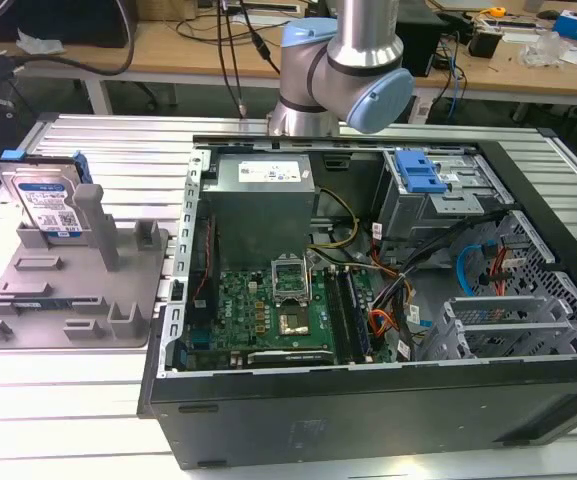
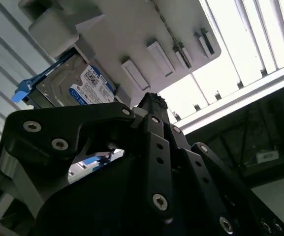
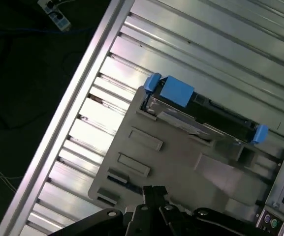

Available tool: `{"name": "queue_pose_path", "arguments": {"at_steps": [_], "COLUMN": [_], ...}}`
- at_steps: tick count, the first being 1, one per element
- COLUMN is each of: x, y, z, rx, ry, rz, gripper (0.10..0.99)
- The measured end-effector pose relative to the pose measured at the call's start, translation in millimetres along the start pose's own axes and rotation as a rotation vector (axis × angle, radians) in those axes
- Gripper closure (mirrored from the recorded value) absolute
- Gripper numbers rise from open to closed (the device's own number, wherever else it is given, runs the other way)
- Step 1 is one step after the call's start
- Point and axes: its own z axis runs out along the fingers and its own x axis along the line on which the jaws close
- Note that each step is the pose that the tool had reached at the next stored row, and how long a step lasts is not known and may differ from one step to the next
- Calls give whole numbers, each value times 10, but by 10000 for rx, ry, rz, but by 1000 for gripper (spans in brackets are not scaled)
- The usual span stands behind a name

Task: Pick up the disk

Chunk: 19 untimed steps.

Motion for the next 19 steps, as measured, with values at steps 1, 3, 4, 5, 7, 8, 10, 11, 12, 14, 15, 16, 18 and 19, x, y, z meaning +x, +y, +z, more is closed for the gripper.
{"name": "queue_pose_path", "arguments": {"at_steps": [1,3,4,5,7,8,10,11,12,14,15,16,18,19], "x": [0,0,0,0,0,0,0,0,0,0,0,0,0,0], "y": [0,0,0,0,0,0,0,0,0,0,0,0,0,0], "z": [0,1,1,2,2,2,3,3,3,3,3,3,3,3], "rx": [0,0,0,0,1,1,2,2,2,2,2,3,4,6], "ry": [8,26,36,51,77,86,108,115,121,137,146,153,166,173], "rz": [-244,-734,-991,-1431,-2151,-2374,-2990,-3198,-3378,-3836,-4063,-4273,-4673,-4925], "gripper": [980,973,914,914,729,671,604,604,604,604,604,604,604,604]}}
